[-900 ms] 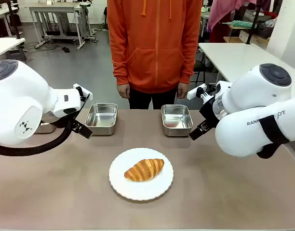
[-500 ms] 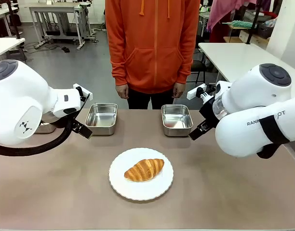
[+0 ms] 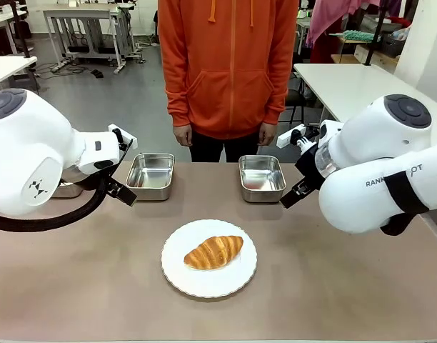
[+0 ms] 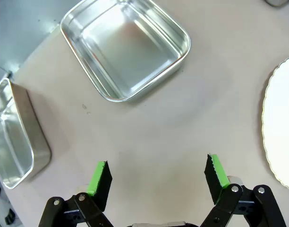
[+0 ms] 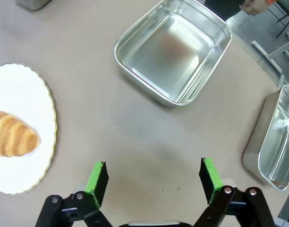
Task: Place the bread in the container.
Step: Place the Butter Roll into the Airtight Container indicated by the human.
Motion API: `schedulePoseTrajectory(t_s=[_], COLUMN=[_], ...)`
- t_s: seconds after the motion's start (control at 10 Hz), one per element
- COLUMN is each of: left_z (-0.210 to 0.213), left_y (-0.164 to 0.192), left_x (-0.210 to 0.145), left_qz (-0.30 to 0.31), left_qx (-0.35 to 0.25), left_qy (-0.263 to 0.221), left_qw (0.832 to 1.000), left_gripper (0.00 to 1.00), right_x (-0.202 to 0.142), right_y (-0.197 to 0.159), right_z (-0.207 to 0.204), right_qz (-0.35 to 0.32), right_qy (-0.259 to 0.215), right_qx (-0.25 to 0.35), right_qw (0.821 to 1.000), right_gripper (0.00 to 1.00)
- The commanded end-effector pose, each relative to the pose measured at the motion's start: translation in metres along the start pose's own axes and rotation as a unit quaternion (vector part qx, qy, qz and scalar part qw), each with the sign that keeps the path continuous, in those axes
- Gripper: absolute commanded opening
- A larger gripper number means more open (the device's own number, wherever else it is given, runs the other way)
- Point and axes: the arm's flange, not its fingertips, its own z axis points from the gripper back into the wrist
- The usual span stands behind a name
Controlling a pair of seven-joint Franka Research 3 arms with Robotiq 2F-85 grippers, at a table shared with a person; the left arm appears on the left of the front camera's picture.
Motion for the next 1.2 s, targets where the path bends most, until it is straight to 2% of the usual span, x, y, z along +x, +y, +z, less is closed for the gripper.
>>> schedulePoseTrajectory(t_s=[0.0, 0.2, 0.4, 0.5, 0.7, 0.9, 1.1], left_z=[0.0, 0.042, 0.088, 0.107, 0.134, 0.145, 0.149], left_y=[0.0, 0.031, 0.094, 0.126, 0.197, 0.256, 0.286], left_x=[0.0, 0.02, 0.033, 0.03, 0.005, -0.03, -0.06], left_qz=[0.0, 0.012, 0.028, 0.016, -0.027, -0.1, -0.142], left_qx=[0.0, -0.019, -0.074, -0.112, -0.182, -0.259, -0.264], left_qy=[0.0, -0.023, -0.019, -0.02, -0.037, -0.08, -0.129], left_qw=[1.0, 0.999, 0.997, 0.993, 0.982, 0.957, 0.945], left_gripper=[1.0, 1.0, 1.0, 1.0, 1.0, 1.0, 1.0], right_x=[0.0, 0.017, 0.015, 0.004, -0.031, -0.065, -0.08], right_y=[0.0, -0.038, -0.087, -0.113, -0.172, -0.217, -0.245], right_z=[0.0, 0.049, 0.098, 0.119, 0.151, 0.167, 0.164], right_qz=[0.0, -0.022, -0.053, -0.051, -0.035, -0.01, 0.006], right_qy=[0.0, -0.035, -0.066, -0.081, -0.122, -0.137, -0.146], right_qx=[0.0, 0.011, 0.02, 0.047, 0.099, 0.132, 0.165], right_qw=[1.0, 0.999, 0.996, 0.994, 0.987, 0.982, 0.975], right_gripper=[1.0, 1.0, 1.0, 1.0, 1.0, 1.0, 1.0])
